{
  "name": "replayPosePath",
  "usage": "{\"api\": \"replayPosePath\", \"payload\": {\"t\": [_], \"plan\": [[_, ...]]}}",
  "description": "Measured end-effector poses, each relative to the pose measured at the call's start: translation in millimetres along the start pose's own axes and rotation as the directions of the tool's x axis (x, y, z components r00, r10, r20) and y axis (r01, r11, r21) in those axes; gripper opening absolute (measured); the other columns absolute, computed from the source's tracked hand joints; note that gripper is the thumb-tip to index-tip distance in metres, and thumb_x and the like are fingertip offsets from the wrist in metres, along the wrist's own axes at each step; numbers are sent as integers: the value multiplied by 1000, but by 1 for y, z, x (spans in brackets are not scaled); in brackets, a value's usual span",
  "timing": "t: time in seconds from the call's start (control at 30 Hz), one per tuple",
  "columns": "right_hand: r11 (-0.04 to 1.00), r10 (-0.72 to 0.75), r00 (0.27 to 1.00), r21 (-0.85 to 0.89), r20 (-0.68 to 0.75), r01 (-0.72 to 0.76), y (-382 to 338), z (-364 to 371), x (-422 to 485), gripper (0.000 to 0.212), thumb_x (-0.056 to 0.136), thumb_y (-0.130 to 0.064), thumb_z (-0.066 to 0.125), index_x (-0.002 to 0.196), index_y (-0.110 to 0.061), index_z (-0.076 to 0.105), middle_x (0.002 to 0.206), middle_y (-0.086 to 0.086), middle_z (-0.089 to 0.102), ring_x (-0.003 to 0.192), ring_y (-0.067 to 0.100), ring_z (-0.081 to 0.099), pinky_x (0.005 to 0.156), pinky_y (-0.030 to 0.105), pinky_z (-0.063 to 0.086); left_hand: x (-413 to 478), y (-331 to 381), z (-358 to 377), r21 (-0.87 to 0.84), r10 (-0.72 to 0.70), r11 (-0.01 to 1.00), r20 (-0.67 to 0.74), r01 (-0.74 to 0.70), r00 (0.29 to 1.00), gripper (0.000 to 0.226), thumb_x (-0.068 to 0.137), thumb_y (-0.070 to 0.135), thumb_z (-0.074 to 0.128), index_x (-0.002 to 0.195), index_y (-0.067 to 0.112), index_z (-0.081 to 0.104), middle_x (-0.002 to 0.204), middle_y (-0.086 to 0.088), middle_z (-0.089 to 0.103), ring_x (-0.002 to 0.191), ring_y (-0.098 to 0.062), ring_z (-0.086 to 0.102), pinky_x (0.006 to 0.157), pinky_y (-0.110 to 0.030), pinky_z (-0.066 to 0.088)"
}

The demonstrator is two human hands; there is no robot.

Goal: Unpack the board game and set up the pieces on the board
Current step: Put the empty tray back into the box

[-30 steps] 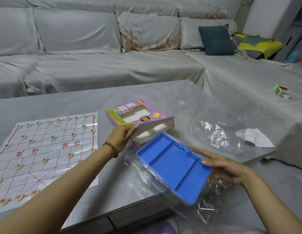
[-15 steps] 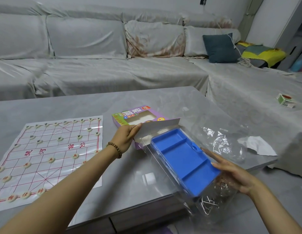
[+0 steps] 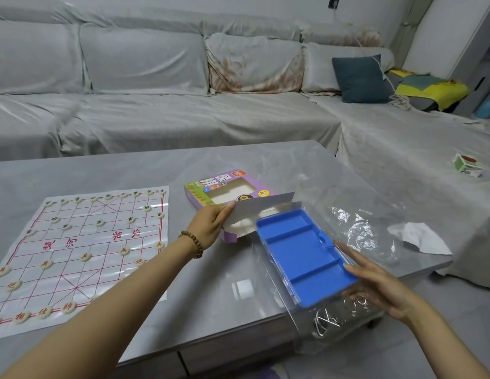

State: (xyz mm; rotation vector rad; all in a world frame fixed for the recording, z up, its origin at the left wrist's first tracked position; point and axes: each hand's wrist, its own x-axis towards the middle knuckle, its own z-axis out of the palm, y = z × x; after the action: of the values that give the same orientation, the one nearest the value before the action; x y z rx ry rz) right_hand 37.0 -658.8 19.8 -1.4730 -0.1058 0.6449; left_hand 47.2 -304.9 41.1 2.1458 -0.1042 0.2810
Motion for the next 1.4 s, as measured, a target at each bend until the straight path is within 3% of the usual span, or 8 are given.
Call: {"api": "replayPosePath", "payload": {"t": [0.2, 0.4, 0.67, 0.87, 1.03, 1.2, 1.3, 1.4], "plan": [[1000, -19, 1000, -22, -7, 19, -10, 20, -4, 53, 81, -11, 65, 126, -37, 52, 108, -4, 72, 58, 29, 67, 54, 28, 57, 4, 8, 14, -128, -14, 992, -97, 2, 995, 57, 98, 40, 35, 81, -6, 63, 79, -7, 59, 76, -16, 48, 75, -34, 44], [997, 38, 999, -70, 25, -36, -12, 21, 0, 78, 53, -33, 84, 125, -36, 55, 114, 0, 70, 63, 32, 68, 54, 30, 57, -2, 7, 14, -186, -34, 982, -88, 17, 996, 37, 100, 26, 35, 96, 6, 65, 94, -4, 62, 84, -12, 52, 72, -7, 41], [991, 112, 991, -84, 79, -105, -12, 18, 2, 96, 42, -39, 92, 129, -33, 53, 118, 15, 66, 61, 28, 69, 54, 28, 57, -18, -12, 12, -20, -30, 999, 53, 31, 998, 81, 79, 78, 28, 79, 4, 60, 83, -9, 56, 75, -19, 48, 73, -36, 45], [986, 147, 983, -88, 107, -138, -15, 19, 1, 88, 49, -33, 88, 129, -32, 53, 119, 11, 66, 61, 28, 69, 57, 30, 58, -23, -8, 13, -49, -25, 998, 11, 26, 1000, 78, 88, 64, 32, 75, -9, 55, 90, -29, 60, 73, -29, 48, 71, -42, 45], [991, 61, 998, -118, 14, -58, -17, 22, 1, 65, 72, -22, 76, 131, -33, 52, 117, 5, 68, 64, 31, 67, 56, 32, 57, -19, -2, 11, -195, -65, 979, 1, 64, 998, 38, 94, 46, 33, 85, 17, 56, 92, -7, 56, 83, -18, 48, 80, -33, 42], [990, 55, 998, -135, 42, -49, -23, 26, 1, 55, 78, -19, 71, 128, -36, 54, 115, 2, 69, 69, 33, 68, 57, 32, 57, -10, -10, 10, -203, -72, 977, -42, 62, 997, 64, 82, 75, 29, 83, 16, 53, 83, -2, 51, 77, -11, 43, 75, -30, 38], [988, 94, 993, -128, 75, -84, -23, 19, -1, 60, 75, -22, 76, 128, -35, 53, 115, 3, 69, 70, 32, 69, 57, 32, 58, -11, -5, 10, -234, -75, 969, 3, 73, 997, 59, 95, 47, 32, 88, -1, 66, 88, -15, 64, 80, -15, 53, 91, -31, 41], [981, 116, 987, -168, 110, -96, -17, 20, 6, 73, 68, -34, 76, 133, -41, 45, 123, -1, 65, 92, 42, 64, 68, 39, 57, -14, -5, 10, -171, -79, 982, -16, 76, 997, 48, 97, 38, 27, 90, 11, 67, 88, -5, 65, 93, -9, 54, 108, -13, 17]]}}
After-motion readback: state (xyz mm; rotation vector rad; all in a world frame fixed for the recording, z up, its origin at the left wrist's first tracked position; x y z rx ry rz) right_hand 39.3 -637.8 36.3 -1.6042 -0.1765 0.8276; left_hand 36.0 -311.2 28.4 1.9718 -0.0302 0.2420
